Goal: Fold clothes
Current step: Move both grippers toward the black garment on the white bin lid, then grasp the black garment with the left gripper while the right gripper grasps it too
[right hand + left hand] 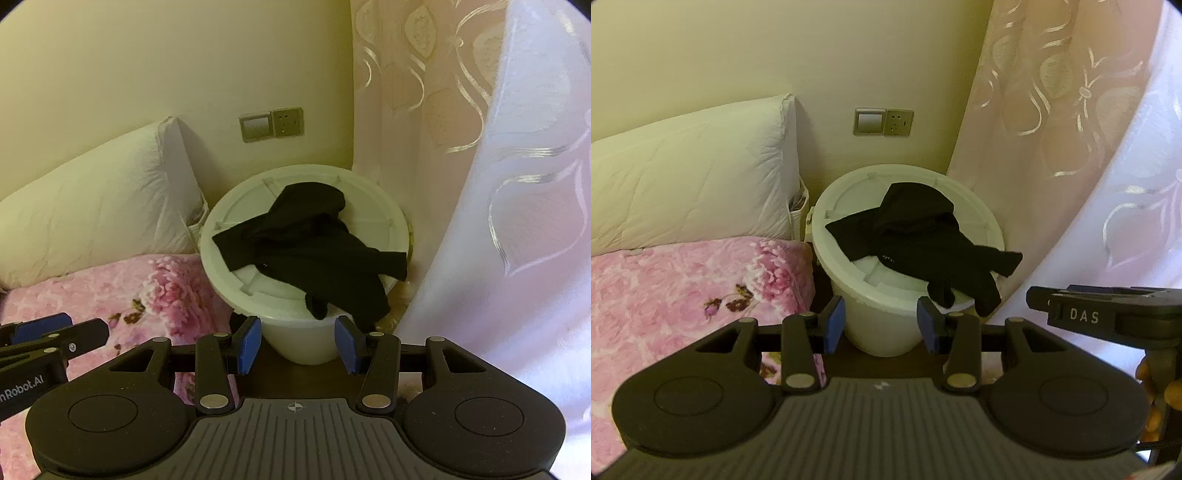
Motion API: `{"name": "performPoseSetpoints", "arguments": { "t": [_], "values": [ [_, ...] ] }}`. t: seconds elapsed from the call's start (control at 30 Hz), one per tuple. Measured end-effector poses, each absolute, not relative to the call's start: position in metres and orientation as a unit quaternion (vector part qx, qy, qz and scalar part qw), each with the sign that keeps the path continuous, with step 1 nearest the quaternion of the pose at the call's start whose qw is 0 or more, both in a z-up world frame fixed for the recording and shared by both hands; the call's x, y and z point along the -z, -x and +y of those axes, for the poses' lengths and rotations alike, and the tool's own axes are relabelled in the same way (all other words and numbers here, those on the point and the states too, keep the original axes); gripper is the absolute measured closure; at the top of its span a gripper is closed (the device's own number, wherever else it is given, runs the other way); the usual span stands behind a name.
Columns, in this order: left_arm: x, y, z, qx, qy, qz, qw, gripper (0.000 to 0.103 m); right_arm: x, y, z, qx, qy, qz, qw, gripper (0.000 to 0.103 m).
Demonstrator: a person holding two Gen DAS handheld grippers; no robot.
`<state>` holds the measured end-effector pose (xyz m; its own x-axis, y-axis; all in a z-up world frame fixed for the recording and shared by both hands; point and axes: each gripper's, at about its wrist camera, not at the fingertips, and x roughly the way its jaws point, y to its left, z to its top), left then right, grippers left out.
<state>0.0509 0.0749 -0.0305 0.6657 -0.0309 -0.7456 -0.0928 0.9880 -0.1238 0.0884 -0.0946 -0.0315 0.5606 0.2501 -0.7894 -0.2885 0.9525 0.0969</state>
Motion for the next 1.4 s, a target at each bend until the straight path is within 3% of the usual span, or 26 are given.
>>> {"name": "performPoseSetpoints", "arguments": {
  "t": [0.6, 0.87, 1.2, 1.4],
  "values": [
    [0.062, -0.194, 0.068, -0.039, 0.115, 0.449, 0.885, 0.065, 0.068, -0.223, -0.107, -0.150, 0.030, 0.500, 0.852, 0.055],
    [0.126, -0.249, 0.058, -0.018, 0.112, 0.527, 0.842, 0.065, 0.125, -0.267, -0.133, -0.155, 0.019, 0.538, 0.828, 0.055],
    [0.221, -0.300, 0.071, -0.027, 0.196, 0.570, 0.798, 0.065, 0.214, -0.318, -0.148, -0.174, 0.035, 0.580, 0.795, 0.055],
    [0.266, -0.319, 0.083, -0.049, 0.287, 0.580, 0.761, 0.065, 0.250, -0.331, -0.120, -0.226, 0.114, 0.562, 0.787, 0.055]
  ]
}}
